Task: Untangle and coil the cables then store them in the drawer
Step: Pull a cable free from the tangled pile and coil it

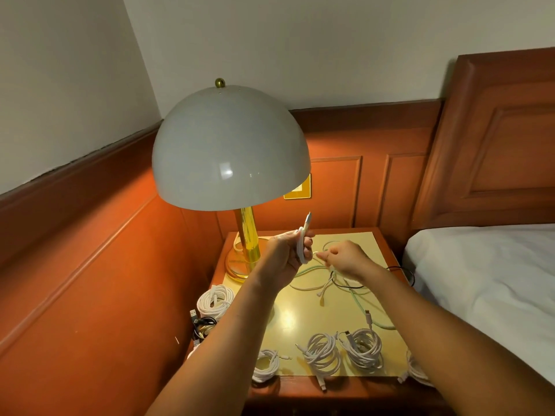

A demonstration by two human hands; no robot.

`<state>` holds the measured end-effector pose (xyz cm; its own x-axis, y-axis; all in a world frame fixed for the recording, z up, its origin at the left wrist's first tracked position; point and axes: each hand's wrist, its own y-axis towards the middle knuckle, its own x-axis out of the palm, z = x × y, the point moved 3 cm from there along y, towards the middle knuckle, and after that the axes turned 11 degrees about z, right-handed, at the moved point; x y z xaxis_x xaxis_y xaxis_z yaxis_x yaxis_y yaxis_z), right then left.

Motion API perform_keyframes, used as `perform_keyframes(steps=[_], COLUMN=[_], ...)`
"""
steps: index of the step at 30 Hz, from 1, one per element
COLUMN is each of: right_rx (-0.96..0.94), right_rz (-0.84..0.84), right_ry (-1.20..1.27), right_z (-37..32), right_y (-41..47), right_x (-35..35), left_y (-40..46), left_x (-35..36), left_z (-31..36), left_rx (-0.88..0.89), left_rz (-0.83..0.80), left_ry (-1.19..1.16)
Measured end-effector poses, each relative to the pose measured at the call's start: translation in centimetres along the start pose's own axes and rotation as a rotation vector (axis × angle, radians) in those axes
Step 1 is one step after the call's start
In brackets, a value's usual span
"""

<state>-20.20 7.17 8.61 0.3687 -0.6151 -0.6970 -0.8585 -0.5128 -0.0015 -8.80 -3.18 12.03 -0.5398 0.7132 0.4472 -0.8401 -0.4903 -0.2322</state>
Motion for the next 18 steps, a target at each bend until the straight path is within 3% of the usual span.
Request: perform_keyframes(steps=[5,11,18], right_rx=[-0.129,-0.283,-0.567], right_rz=[-0.003,0.270,0.228], right_ry=[-0.037,-0.383,-0.273], right_z=[-2.4,-6.3,-8.5], right_y=[1.8,2.7,0.5], right_x=[-2.9,-6.7,-6.6], left_y=[-0.5,-0.3,1.1], left_x=[0.1,0.2,0.5], left_z=[0.2,-0.1,-0.9], left_rx=[0.110,0.171,0.160], left_rz=[-0.025,0.016,0.088], left_ry=[0.222,0.412,0.540])
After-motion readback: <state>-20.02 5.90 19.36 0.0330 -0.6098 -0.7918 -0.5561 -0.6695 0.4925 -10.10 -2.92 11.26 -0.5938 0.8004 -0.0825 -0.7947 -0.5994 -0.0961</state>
